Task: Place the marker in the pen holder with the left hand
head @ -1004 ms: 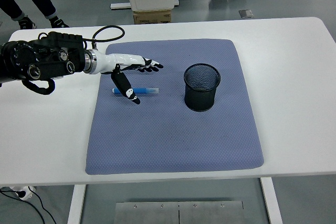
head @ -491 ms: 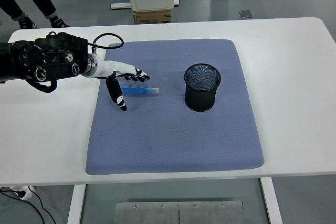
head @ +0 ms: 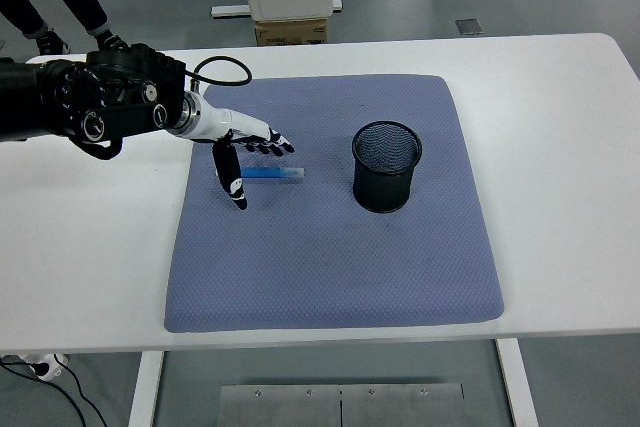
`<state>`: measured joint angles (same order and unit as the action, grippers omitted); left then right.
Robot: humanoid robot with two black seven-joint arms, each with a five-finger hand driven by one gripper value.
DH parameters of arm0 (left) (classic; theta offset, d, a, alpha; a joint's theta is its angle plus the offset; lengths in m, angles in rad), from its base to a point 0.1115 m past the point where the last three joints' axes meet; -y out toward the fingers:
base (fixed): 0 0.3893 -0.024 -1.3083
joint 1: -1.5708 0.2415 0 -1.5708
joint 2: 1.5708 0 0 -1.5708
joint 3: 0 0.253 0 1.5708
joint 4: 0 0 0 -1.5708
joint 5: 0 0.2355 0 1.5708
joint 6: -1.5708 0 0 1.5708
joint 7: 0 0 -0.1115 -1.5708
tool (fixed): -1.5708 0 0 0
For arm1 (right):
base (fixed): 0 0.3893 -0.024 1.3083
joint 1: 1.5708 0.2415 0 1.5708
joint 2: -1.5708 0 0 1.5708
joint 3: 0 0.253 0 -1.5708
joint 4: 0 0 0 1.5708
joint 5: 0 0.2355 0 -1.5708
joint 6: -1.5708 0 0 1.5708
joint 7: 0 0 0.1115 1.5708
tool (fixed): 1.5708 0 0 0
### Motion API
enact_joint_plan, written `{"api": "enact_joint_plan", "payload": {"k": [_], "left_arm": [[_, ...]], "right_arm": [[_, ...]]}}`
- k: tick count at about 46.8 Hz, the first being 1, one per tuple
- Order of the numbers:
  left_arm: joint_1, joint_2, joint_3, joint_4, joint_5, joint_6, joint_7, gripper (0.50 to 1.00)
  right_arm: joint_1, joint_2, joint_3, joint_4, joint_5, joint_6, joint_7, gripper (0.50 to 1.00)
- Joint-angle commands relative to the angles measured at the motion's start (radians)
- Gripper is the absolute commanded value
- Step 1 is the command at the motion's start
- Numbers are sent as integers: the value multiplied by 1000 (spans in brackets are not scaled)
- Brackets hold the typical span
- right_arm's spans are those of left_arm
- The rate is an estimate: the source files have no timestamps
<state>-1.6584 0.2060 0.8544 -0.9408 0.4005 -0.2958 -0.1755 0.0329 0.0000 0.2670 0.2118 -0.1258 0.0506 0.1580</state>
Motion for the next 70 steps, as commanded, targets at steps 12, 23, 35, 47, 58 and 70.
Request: {"api": "enact_joint_plan", "payload": {"k": [12,23,35,47,58,70], "left_arm": [[2,-7,0,28,55,0,13,903],[2,-23,2,28,69,-14,36,745],[2,-30,2,28,69,-13,44,719],[8,-31,2,28,83,6,44,695],[14,-42,2,28,101,63,42,646],[17,-50,2,27,103,95,42,610]], "right_arm": [[1,0,0,0,0,0,0,1000],[1,0,0,0,0,0,0,1000],[-1,0,0,0,0,0,0,1000],[-1,0,0,0,0,0,0,1000],[1,0,1,0,0,0,0,1000],[-1,0,0,0,0,0,0,1000]]}}
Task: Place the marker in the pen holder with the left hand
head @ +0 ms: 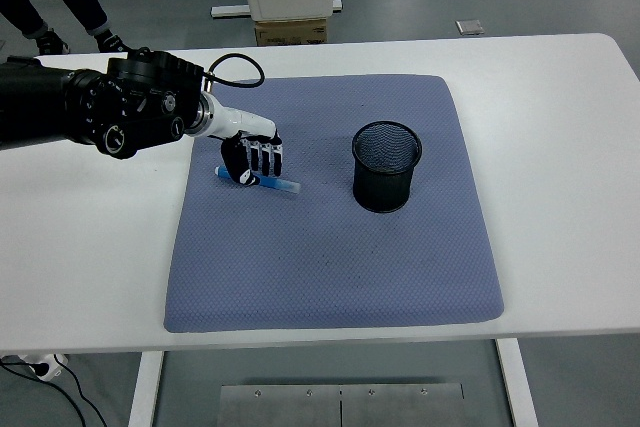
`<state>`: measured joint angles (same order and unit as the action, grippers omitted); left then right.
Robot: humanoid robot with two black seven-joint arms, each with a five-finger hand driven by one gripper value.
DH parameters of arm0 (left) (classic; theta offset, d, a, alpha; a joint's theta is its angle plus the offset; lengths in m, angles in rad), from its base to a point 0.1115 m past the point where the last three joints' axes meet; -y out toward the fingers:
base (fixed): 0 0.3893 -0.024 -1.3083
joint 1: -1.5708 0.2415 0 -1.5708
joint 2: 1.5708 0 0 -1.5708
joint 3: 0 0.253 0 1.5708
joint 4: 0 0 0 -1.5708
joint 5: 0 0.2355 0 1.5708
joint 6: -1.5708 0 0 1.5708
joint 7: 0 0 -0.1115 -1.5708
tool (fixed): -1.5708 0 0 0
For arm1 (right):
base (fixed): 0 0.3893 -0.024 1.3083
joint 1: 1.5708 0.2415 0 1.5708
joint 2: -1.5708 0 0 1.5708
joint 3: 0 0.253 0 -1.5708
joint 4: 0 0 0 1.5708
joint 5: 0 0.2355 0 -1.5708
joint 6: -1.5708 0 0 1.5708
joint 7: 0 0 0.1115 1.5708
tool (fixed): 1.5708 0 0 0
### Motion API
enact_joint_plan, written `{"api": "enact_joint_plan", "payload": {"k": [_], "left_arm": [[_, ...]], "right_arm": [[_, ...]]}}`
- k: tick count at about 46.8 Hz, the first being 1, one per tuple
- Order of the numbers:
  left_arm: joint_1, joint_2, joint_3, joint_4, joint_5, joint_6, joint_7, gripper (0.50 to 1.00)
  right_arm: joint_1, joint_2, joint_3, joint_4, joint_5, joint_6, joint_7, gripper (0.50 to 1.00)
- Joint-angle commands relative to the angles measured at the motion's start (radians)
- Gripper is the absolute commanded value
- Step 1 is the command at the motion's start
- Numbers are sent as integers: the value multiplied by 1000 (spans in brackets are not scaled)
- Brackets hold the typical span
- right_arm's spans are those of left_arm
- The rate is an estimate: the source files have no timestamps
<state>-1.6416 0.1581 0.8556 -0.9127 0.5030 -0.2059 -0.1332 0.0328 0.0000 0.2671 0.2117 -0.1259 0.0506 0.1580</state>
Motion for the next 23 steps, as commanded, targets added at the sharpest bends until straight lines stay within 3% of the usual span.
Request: {"api": "enact_joint_plan", "payload": {"k": [1,7,23], "left_arm": [[2,-2,-1,-2,2,13,0,610],[5,-6,0,-5,37,45,-2,610],[-4,-2,-3,-38,38,37,-8,625]], "right_arm": [[-1,0,0,0,0,0,0,1000],[-1,0,0,0,0,0,0,1000],[-1,0,0,0,0,0,0,1000]]}}
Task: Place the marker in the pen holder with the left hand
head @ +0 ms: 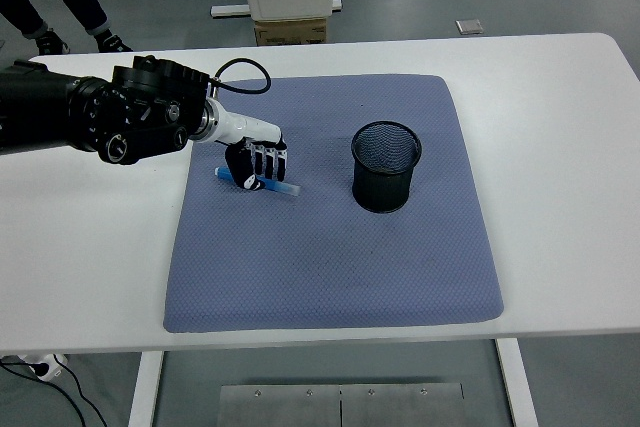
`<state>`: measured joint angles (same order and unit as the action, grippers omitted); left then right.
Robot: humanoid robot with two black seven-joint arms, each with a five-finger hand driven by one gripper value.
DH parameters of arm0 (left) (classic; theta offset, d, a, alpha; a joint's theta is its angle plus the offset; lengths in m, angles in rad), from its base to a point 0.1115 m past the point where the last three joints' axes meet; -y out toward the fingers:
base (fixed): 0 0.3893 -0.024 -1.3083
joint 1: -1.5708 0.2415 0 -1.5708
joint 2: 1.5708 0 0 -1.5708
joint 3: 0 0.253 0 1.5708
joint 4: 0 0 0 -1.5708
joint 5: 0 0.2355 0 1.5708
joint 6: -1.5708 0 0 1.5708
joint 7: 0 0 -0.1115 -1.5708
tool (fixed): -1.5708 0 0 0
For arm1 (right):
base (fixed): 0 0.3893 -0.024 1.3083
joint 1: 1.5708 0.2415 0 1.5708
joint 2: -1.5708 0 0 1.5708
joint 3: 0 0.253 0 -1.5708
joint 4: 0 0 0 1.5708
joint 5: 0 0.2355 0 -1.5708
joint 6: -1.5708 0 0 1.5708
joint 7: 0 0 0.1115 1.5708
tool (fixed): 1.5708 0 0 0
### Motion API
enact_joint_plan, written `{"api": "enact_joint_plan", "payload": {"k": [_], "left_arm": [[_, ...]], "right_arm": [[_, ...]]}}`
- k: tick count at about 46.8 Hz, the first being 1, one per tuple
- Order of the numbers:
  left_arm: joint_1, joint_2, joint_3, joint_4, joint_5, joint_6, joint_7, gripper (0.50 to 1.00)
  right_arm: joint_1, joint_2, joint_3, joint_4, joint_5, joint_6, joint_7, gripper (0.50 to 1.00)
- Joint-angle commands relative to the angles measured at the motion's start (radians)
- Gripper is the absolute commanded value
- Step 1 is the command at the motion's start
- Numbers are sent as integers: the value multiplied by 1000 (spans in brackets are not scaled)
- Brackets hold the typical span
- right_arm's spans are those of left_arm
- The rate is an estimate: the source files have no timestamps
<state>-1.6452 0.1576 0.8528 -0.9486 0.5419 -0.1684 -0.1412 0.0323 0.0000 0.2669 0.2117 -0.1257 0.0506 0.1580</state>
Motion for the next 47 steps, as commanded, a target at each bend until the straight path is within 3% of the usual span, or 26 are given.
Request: {"api": "enact_joint_plan", "payload": {"k": [1,40,47], "left_arm": [[-1,-3,-1,-2,0,1,0,625],[10,-19,3,-39,3,52,6,607],[11,-19,3,-39,3,61,6,558]], "right_arm": [[1,0,0,0,0,0,0,1000],[0,0,0,0,0,0,0,1000],[0,0,0,0,0,0,0,1000]]}}
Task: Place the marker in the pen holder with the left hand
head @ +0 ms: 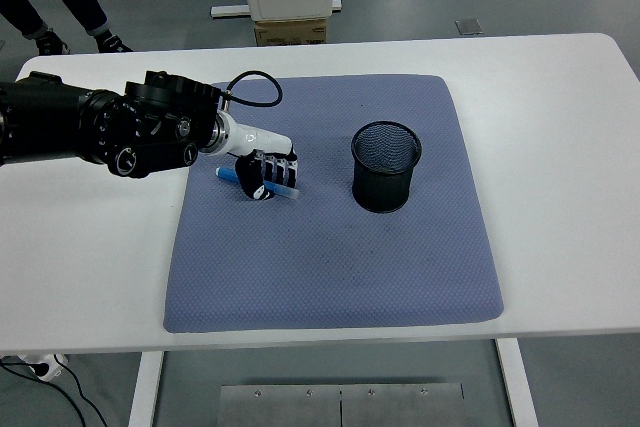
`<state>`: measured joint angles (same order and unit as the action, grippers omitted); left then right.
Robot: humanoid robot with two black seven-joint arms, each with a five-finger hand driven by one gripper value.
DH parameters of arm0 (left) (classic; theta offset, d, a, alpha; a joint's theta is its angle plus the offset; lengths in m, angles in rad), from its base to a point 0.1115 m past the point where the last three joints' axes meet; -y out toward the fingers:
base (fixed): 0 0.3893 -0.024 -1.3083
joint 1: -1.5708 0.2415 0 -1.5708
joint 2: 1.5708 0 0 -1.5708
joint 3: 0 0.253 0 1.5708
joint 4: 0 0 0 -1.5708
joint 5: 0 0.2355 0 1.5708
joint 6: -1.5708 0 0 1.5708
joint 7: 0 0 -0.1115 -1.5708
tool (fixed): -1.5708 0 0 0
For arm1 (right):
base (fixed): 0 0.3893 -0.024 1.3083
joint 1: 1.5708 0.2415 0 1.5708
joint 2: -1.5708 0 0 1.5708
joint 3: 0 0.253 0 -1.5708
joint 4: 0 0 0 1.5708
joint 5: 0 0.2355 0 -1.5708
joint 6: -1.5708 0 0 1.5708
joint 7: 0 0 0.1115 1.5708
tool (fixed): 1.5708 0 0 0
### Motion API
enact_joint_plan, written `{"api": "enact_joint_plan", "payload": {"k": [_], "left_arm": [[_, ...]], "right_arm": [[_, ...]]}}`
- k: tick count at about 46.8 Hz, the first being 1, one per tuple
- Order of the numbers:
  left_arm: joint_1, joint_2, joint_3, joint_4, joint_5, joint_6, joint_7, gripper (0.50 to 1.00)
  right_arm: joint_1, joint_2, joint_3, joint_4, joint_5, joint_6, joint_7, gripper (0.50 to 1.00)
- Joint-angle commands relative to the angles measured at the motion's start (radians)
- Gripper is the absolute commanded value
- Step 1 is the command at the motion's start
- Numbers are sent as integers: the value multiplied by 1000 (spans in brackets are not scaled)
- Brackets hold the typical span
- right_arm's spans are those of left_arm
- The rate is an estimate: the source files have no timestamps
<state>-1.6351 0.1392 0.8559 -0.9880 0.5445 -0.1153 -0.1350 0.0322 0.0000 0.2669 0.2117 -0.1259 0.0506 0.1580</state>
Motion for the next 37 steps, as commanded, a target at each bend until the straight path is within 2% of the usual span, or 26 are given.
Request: {"api": "enact_joint_plan", "payload": {"k": [1,25,37], "left_arm": [[1,-3,0,0,0,9,0,555],[3,-3,2,3,2,8,-2,500],[-12,7,0,6,0,2,-11,500]], "right_arm": [[0,0,0,0,0,0,0,1000],[0,0,0,0,0,0,0,1000],[0,0,2,0,0,0,0,1000]]}}
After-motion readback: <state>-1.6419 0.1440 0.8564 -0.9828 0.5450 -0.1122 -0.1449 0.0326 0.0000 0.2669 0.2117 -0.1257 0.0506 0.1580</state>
